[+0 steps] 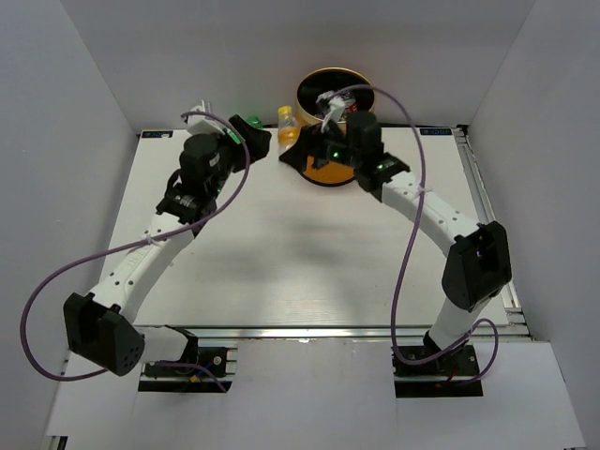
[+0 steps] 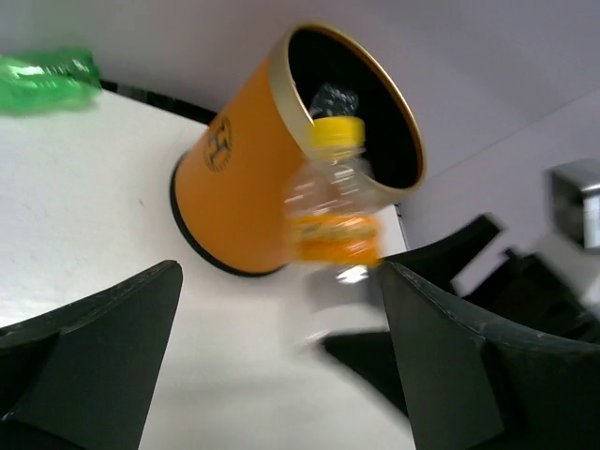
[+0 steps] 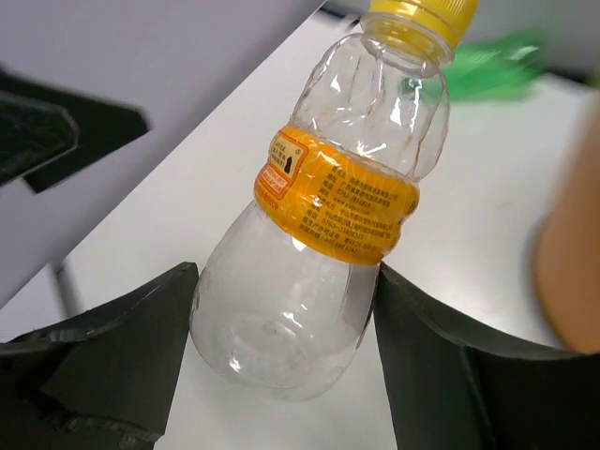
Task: Put the plastic bottles in the bin
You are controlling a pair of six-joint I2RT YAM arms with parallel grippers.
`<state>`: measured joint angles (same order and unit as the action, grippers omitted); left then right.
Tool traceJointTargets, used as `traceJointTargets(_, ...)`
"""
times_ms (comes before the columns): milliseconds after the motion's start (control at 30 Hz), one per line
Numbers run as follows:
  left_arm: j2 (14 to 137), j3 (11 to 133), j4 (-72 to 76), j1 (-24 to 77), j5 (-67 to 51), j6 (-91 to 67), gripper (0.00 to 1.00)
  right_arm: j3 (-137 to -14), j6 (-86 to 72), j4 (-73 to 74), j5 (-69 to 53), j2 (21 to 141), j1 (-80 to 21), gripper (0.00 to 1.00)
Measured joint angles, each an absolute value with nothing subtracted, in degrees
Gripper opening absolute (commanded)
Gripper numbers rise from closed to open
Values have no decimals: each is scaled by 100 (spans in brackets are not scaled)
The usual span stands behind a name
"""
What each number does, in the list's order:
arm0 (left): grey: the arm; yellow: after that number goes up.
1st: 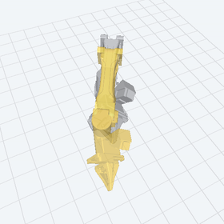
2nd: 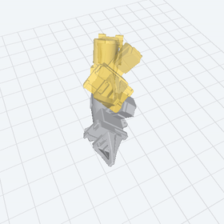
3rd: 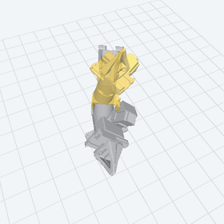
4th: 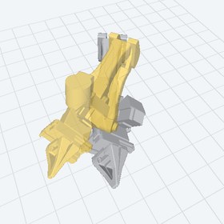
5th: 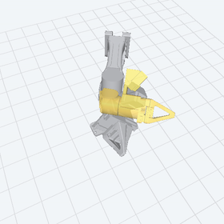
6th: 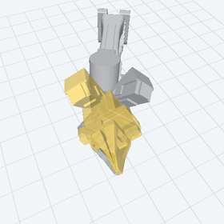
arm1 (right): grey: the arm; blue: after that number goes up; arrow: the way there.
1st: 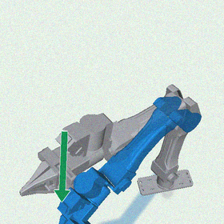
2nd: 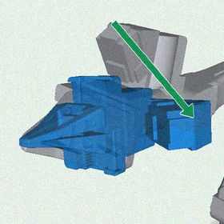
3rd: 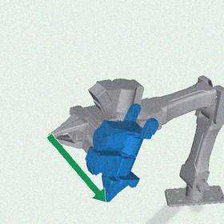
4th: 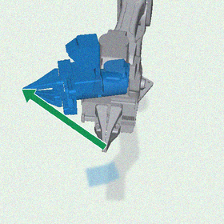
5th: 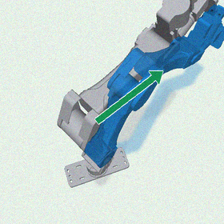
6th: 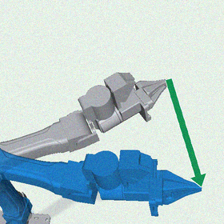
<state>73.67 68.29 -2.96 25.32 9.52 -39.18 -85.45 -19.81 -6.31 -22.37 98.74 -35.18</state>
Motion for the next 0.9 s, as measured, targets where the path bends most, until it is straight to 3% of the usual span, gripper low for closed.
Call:
traceJointTargets(300,9011,8232,-425,1116,-548,-2552,98,-11437,-810,169,-965,10728,-2700,2)
traceJointTargets(367,9618,8678,-521,1076,-932,-2034,98,-12049,-617,228,-674,11100,-2593,12)
traceJointTargets(400,9913,8892,-591,1068,-1100,-1743,98,-12317,-554,261,-582,11321,-2532,21)
traceJointTargets(433,10232,9113,-644,1059,-1251,-1463,98,-12529,-526,296,-526,11513,-2464,54)
traceJointTargets(500,10822,9588,-757,1033,-1483,-965,98,-12892,-489,412,-497,11946,-2294,89)
traceJointTargets(733,13828,13378,-1640,580,-2231,-12,98,-12943,-250,974,-513,12416,-1892,89)
traceJointTargets(900,14317,13218,-1243,161,-2364,189,98,-12283,60,930,-681,11629,-1927,89)
